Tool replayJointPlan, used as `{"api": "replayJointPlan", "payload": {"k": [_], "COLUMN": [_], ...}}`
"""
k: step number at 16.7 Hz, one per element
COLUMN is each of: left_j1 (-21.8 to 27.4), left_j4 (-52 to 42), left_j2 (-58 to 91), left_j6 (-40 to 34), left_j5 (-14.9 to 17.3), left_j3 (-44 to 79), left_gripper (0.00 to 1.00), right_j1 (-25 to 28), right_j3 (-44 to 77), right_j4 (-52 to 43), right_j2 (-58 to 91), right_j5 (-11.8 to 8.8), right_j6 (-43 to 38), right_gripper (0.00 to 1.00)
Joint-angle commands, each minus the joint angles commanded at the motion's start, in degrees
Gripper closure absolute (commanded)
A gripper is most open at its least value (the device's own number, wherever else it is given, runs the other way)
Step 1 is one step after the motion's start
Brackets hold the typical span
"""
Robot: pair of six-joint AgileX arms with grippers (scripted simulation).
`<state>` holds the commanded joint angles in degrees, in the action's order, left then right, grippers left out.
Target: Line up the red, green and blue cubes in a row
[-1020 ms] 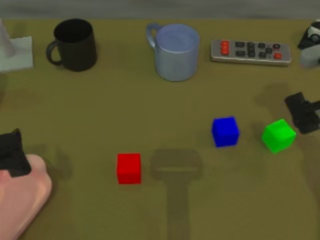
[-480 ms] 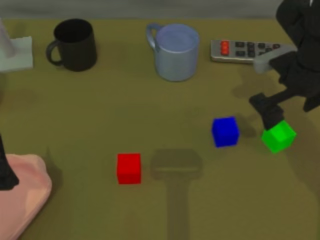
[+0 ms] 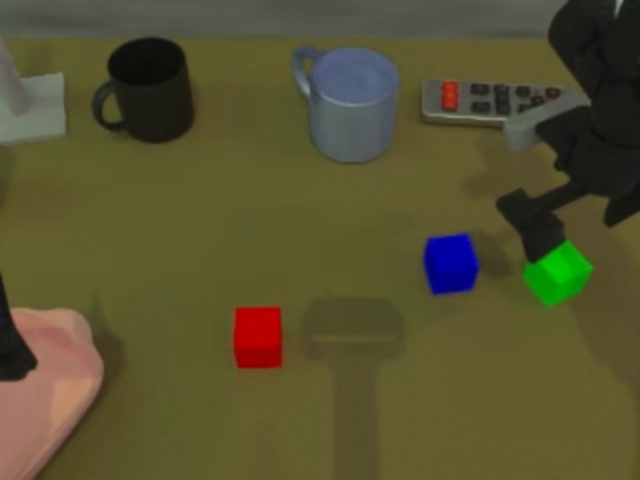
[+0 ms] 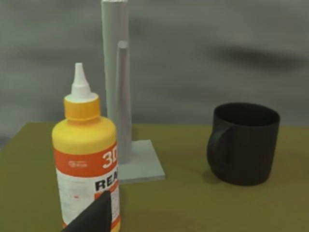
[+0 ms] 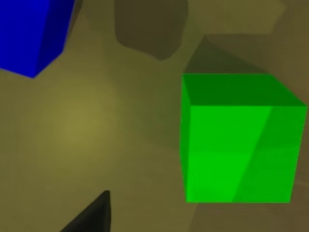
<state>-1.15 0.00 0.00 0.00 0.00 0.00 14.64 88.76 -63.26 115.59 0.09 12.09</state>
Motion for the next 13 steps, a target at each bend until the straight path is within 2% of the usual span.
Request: {"api": "replayJointPlan", "payload": {"k": [7, 12, 13], "left_j1": [0.0, 0.0, 0.0], "left_j4": [0.0, 0.0, 0.0], "left_j2": [0.0, 0.0, 0.0], "left_j6": [0.0, 0.0, 0.0], "left_j5": [0.0, 0.0, 0.0], "left_j3": [0.0, 0.0, 0.0], "left_gripper": [0.0, 0.0, 0.0], "right_j1": [0.24, 0.27, 0.27], "right_j3": [-8.55, -9.29, -9.29], "right_j4": [14.1, 15.12, 15.12], "right_j2": [5.17, 5.73, 5.73], "right_j5": [0.04, 0.04, 0.04], "right_j6": [-0.21, -0.23, -0.23], "right_gripper": [0.0, 0.0, 0.08]}}
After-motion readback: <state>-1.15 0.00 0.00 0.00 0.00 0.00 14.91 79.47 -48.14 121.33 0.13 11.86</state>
